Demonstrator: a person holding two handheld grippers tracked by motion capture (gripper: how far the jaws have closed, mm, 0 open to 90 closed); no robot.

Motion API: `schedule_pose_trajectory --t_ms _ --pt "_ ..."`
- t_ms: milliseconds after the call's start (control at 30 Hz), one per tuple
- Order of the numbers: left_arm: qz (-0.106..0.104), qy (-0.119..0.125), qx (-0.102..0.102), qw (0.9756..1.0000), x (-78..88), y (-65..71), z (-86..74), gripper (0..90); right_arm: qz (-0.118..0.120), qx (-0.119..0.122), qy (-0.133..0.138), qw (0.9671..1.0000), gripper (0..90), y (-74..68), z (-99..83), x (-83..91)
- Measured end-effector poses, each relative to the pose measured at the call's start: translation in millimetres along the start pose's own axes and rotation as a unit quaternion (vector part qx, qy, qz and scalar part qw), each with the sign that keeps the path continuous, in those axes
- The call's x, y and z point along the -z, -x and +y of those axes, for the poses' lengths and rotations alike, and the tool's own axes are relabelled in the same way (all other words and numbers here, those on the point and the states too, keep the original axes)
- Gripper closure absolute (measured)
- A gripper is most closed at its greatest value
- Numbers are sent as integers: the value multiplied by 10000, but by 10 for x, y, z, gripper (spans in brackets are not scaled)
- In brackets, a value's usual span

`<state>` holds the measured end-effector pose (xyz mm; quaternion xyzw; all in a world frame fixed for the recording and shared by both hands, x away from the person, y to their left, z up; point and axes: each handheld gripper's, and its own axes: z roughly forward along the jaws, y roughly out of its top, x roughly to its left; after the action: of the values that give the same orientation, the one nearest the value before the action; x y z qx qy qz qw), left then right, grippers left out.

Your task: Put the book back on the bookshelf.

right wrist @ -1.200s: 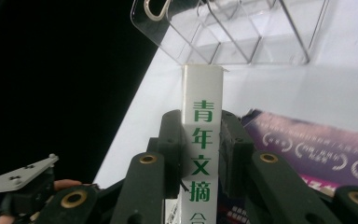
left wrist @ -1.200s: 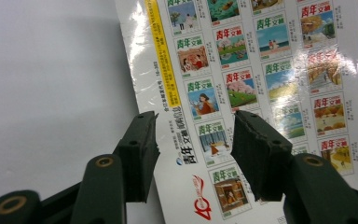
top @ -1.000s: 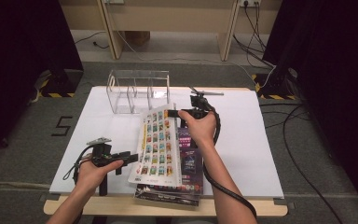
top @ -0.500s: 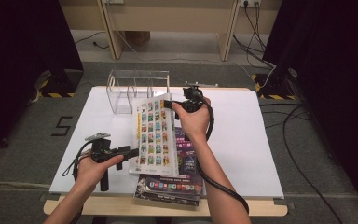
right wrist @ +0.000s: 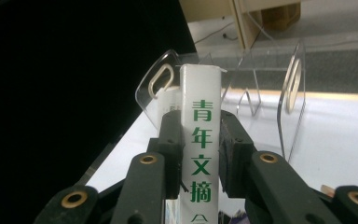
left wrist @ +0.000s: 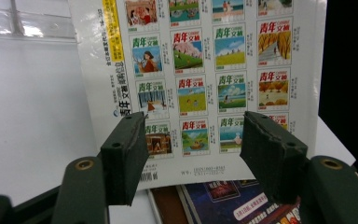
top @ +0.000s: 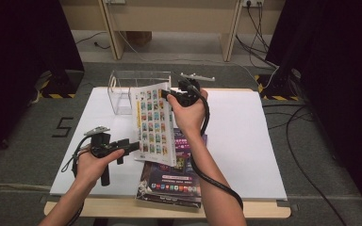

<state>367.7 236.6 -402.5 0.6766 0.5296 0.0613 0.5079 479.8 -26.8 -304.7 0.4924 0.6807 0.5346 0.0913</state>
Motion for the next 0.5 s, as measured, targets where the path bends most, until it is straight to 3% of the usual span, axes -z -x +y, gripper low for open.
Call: schedule_pose_trajectory --t_ms 267,400,433,500 --pt "162 -77 -91 9998 -6 -4 20 438 -107 131 298 9994 741 -74 37 -49" --pt "204 57 -256 9994 -16 -11 28 441 -115 196 409 9989 742 -106 47 -71" --pt "218 113 -401 9989 -21 -21 44 442 -121 208 441 9987 742 -120 53 -77" --pt "273 113 -388 9988 -18 -3 49 440 -131 207 447 9987 742 -129 58 -81"
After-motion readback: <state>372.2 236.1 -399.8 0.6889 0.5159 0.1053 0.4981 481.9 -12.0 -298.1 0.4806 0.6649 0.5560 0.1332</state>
